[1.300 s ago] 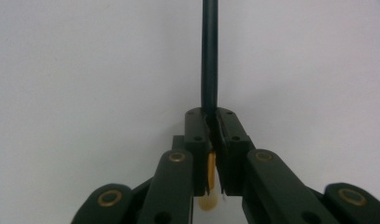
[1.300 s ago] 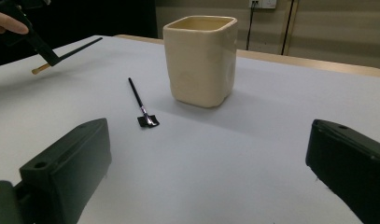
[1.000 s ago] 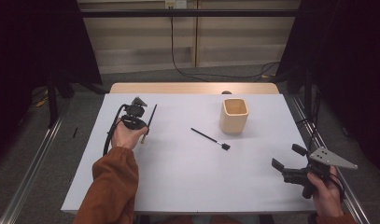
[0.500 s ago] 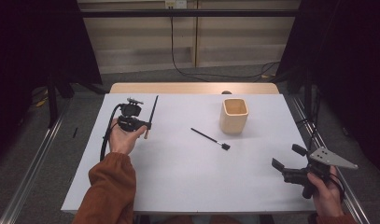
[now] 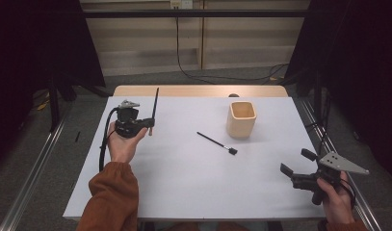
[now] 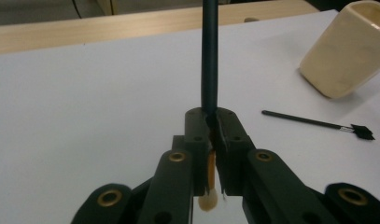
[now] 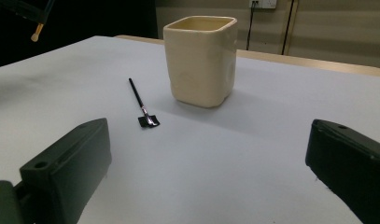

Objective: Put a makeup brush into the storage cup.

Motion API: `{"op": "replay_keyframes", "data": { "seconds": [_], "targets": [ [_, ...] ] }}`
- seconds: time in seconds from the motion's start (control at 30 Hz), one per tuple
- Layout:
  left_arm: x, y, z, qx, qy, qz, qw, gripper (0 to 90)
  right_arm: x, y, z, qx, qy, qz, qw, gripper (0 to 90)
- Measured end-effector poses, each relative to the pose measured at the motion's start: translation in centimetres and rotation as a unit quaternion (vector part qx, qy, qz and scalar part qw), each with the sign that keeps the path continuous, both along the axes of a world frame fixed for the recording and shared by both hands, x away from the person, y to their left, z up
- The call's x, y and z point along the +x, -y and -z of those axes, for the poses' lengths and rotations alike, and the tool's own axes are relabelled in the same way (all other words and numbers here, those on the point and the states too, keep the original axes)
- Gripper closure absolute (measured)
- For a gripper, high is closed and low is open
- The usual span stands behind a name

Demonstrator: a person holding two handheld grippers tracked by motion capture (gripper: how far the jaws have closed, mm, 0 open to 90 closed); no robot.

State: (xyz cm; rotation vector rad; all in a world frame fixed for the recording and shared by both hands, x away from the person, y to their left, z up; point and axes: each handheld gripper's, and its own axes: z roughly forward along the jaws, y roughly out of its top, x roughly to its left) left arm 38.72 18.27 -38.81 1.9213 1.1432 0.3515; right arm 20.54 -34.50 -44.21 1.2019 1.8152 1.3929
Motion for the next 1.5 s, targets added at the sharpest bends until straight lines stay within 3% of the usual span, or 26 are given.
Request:
{"op": "replay_keyframes", "data": {
  "seconds": [0.13,0.27,0.33,0.4,0.63,0.9,1.23,1.4,1.5],
  "targets": [
    [-0.5,0.1,-0.3,-0.005,0.033,0.016,0.9993,84.6,0.0,0.0,0.0,0.000,0.001,-0.001,1.0000,0.0],
    [-0.8,-0.2,-0.3,-0.028,0.060,0.023,0.9975,84.6,0.0,0.0,0.0,0.001,0.001,-0.001,1.0000,0.0],
    [-0.9,-0.2,-0.3,-0.036,0.063,0.023,0.9971,84.6,0.0,0.0,0.0,0.001,0.001,-0.001,1.0000,0.0],
    [-1.1,-0.6,-0.4,-0.057,0.075,0.015,0.9955,84.6,0.0,0.0,0.0,0.001,0.001,-0.001,1.0000,0.0],
    [-1.5,-1.5,-0.8,-0.079,0.102,0.011,0.9916,84.5,0.0,0.1,0.0,0.000,0.001,-0.001,1.0000,0.0],
    [-2.0,-1.4,-0.9,-0.083,0.121,0.021,0.9890,84.5,0.0,0.1,0.0,0.001,0.000,0.000,1.0000,0.0],
    [-3.1,0.0,-1.4,-0.082,0.133,0.056,0.9861,84.5,0.0,0.1,0.0,0.001,0.002,-0.001,1.0000,0.0],
    [-3.6,0.4,-1.7,-0.101,0.135,0.062,0.9838,84.5,-0.1,0.1,-0.1,0.002,0.005,-0.002,1.0000,0.0],
    [-4.1,1.0,-2.1,-0.088,0.147,0.067,0.9829,84.5,-0.1,0.2,-0.1,0.002,0.005,-0.003,1.0000,0.0]
  ]
}}
